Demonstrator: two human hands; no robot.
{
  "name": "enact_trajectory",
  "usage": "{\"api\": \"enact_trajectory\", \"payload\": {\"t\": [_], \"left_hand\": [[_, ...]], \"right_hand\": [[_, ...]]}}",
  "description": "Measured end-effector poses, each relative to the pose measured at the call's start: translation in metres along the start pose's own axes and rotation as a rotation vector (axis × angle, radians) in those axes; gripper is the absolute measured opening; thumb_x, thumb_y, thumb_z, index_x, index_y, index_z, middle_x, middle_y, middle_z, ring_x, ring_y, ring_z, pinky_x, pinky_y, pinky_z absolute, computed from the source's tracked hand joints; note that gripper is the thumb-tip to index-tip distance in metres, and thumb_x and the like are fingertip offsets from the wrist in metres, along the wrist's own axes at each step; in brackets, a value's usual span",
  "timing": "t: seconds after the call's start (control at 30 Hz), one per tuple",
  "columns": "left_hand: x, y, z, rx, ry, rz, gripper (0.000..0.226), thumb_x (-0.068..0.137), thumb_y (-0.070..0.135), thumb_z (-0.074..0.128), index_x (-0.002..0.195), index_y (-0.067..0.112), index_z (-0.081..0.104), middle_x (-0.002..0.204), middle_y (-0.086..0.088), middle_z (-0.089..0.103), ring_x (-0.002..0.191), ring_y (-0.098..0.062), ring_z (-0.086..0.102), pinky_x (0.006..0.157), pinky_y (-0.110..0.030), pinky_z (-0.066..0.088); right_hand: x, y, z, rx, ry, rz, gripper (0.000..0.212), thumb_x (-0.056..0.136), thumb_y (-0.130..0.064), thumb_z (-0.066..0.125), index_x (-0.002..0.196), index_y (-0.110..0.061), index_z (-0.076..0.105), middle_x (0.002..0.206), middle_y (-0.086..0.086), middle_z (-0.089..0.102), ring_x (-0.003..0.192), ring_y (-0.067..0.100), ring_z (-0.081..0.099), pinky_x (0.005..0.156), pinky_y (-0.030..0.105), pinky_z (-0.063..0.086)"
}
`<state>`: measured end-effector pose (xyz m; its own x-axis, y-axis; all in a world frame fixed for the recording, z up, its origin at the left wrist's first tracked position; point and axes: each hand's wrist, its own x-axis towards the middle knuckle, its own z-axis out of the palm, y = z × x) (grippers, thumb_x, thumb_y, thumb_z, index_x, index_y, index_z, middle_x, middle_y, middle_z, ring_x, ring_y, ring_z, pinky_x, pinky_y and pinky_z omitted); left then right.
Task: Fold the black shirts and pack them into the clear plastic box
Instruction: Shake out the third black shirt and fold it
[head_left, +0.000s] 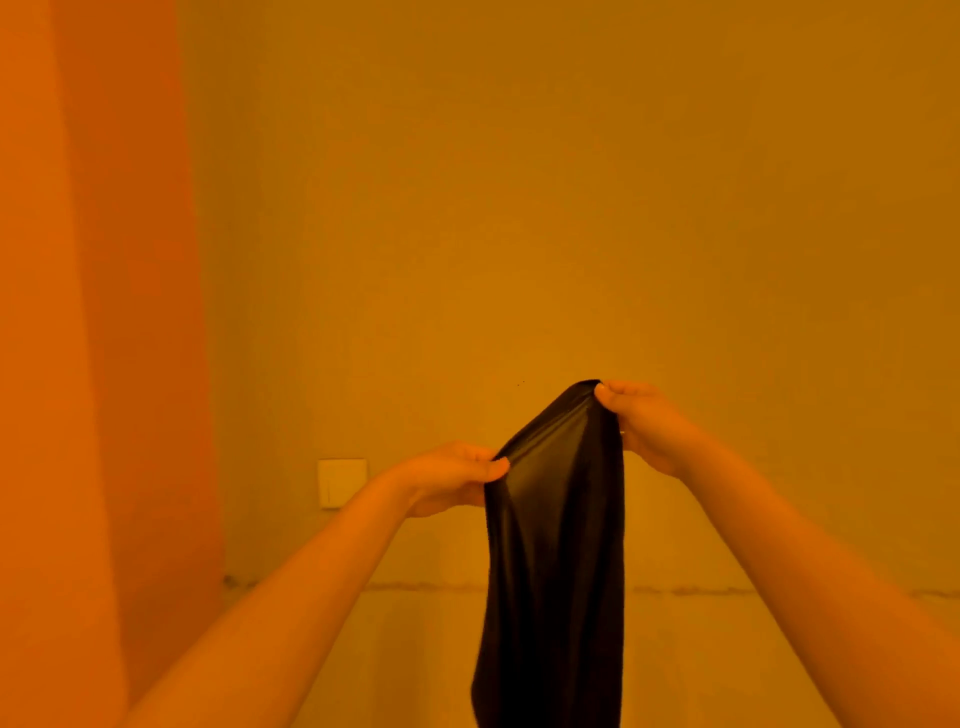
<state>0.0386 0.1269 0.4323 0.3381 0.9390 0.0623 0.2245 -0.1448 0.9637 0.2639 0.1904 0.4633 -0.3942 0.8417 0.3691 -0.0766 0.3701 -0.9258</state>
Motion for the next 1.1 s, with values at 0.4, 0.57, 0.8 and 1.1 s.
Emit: {"api": "enact_trajectory", "payload": {"t": [0.4,0.57,0.8,1.1], "left_hand": [[-0.020,-0.048,-0.011,0.496,0.082,-0.207,0.016,0.083,0.012,0.066,0.095,0.022,0.066,0.085,0.007,0.065,0.078,-0.009,0.061,0.063,-0.018,0.047],[-0.028,-0.069,-0.036,0.352,0.299,-0.192,0.015,0.091,0.018,0.057,0.079,0.022,0.065,0.069,0.010,0.061,0.071,-0.005,0.053,0.063,-0.019,0.042],[-0.023,-0.064,-0.040,-0.348,0.482,-0.001,0.019,0.097,0.019,0.045,0.095,0.013,0.063,0.077,0.003,0.072,0.067,-0.006,0.067,0.059,-0.019,0.054],[-0.029,-0.049,-0.063,0.090,0.513,0.041,0.012,0.090,0.011,0.057,0.080,0.016,0.059,0.062,0.011,0.066,0.062,-0.007,0.059,0.053,-0.017,0.043]], "right_hand": [[0.007,0.012,-0.026,-0.255,0.282,-0.031,0.018,0.097,-0.024,0.045,0.091,-0.011,0.055,0.085,0.010,0.049,0.079,0.021,0.046,0.070,0.035,0.035],[-0.006,0.015,-0.047,-0.198,0.221,0.051,0.008,0.087,-0.023,0.062,0.084,-0.016,0.062,0.082,0.006,0.064,0.074,0.020,0.061,0.067,0.032,0.050],[-0.006,0.029,-0.075,-0.347,0.066,0.147,0.011,0.090,-0.012,0.056,0.088,-0.017,0.065,0.080,-0.003,0.068,0.077,0.012,0.064,0.061,0.022,0.053],[-0.015,0.017,-0.101,-0.550,-0.174,0.258,0.014,0.090,0.002,0.052,0.091,-0.010,0.060,0.076,0.011,0.064,0.058,0.013,0.064,0.054,0.024,0.054]]}}
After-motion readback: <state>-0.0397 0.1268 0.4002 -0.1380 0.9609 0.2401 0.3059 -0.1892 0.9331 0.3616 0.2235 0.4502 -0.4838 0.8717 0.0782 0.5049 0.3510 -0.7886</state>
